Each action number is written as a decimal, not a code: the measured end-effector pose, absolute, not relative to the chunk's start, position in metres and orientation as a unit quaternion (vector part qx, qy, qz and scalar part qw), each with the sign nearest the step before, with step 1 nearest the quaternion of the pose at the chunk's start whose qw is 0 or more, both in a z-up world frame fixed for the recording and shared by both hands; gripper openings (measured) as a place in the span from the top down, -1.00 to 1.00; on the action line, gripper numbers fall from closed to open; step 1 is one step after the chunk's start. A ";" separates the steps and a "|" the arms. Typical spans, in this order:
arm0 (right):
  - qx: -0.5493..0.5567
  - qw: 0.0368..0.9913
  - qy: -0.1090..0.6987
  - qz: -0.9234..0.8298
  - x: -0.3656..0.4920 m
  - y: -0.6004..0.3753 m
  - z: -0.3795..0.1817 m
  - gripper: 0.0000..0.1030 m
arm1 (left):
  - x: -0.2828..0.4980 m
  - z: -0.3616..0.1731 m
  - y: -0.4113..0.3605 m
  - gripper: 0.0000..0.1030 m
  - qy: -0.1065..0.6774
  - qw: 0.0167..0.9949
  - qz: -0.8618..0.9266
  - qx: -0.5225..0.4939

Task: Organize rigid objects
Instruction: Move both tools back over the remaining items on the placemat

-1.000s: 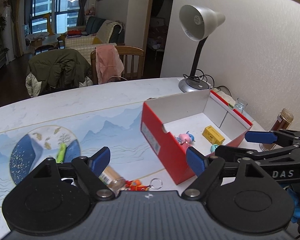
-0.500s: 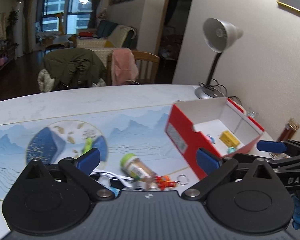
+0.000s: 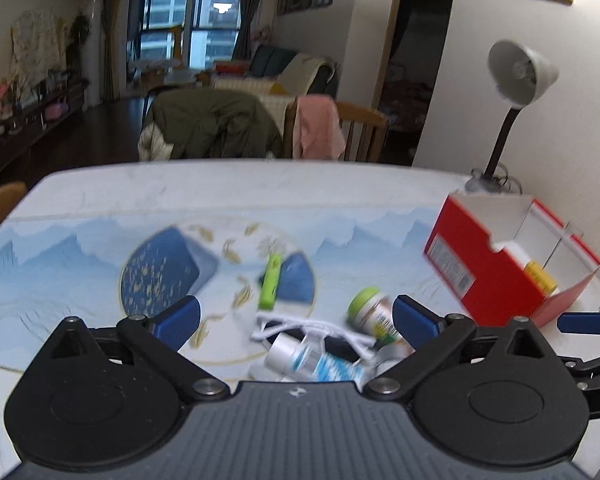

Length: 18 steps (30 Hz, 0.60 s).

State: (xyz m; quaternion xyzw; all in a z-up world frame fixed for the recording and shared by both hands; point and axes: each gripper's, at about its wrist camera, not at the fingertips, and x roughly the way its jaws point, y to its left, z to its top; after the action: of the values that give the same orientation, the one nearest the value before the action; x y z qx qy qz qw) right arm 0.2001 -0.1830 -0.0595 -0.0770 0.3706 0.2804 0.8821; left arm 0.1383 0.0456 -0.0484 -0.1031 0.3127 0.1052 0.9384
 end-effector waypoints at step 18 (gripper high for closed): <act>-0.150 0.826 0.436 0.325 0.201 -0.142 -0.129 -0.50 | 0.173 -0.102 0.002 -1.00 0.379 0.923 0.003 -0.069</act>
State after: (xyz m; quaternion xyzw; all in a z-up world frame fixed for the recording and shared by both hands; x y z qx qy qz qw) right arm 0.2007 -0.1424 -0.1285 -0.1502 0.4355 0.3252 0.8258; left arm 0.1732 0.0022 -0.1023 -0.0693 0.3791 0.0025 0.9228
